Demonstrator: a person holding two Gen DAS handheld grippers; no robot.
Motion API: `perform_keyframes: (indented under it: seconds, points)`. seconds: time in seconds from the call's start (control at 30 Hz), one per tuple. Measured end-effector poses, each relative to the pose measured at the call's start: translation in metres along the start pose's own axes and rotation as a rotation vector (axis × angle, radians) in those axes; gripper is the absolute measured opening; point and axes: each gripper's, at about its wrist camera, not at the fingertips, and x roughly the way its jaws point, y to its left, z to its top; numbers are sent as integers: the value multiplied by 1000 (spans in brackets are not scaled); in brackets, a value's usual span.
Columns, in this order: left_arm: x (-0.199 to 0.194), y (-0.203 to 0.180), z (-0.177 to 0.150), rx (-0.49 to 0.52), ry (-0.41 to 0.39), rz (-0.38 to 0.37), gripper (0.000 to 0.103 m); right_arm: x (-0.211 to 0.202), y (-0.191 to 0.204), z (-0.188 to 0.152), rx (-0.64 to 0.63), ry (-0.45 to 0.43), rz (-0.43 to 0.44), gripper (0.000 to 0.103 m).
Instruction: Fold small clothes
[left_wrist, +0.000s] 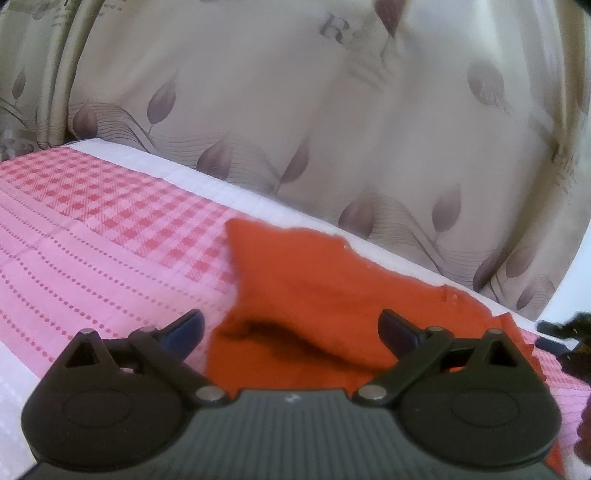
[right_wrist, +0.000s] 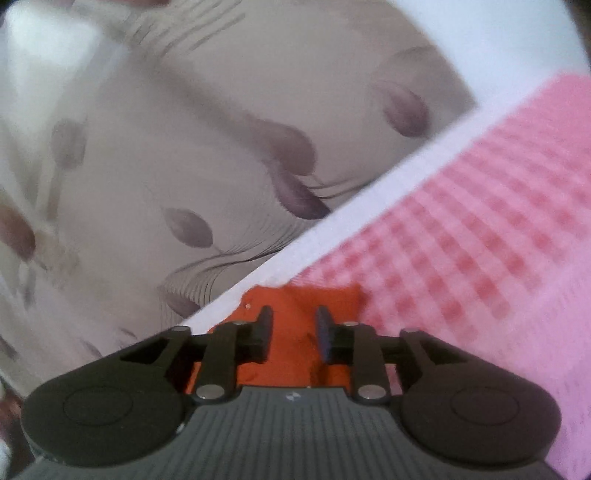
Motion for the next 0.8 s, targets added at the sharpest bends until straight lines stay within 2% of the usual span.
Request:
perform_keyframes:
  seconds: [0.13,0.2,0.27,0.3,0.33,0.4,0.5,0.53,0.57,0.67,0.8]
  points:
    - [1,2,0,-12,10,0,101,30,7,-1,-81,103,-64,34]
    - [2,2,0,-14,12,-2,101,20,10,-3,-96,60,-50,16]
    - [2,2,0,-12,10,-3,101,2,10,-6,-82,-8,-34,14]
    - [2,2,0,-9,10,-4,101,0,8,-8,-74,-9,-25,14]
    - [2,2,0,-7,11,-5,101,6,5,-10,-78,18,-22,14]
    - [2,1,0,-5,11,-3,101,20,4,-17,-127,65,-71,14]
    - [2,2,0,-13,8,0,101,18,-1,-11,-66,56,-31,24]
    - [3,2,0,-15,11,1,101,12,-4,-8,-27,33,1,35]
    - [3,2,0,-16,13,3,101,9,-5,-4,-4,6,22,40]
    - [3,3,0,-14,12,-1,101,-1,-5,6,13,-36,34,40]
    - [3,3,-1,-14,10,-1,101,12,-7,24,-41,-14,-73,40]
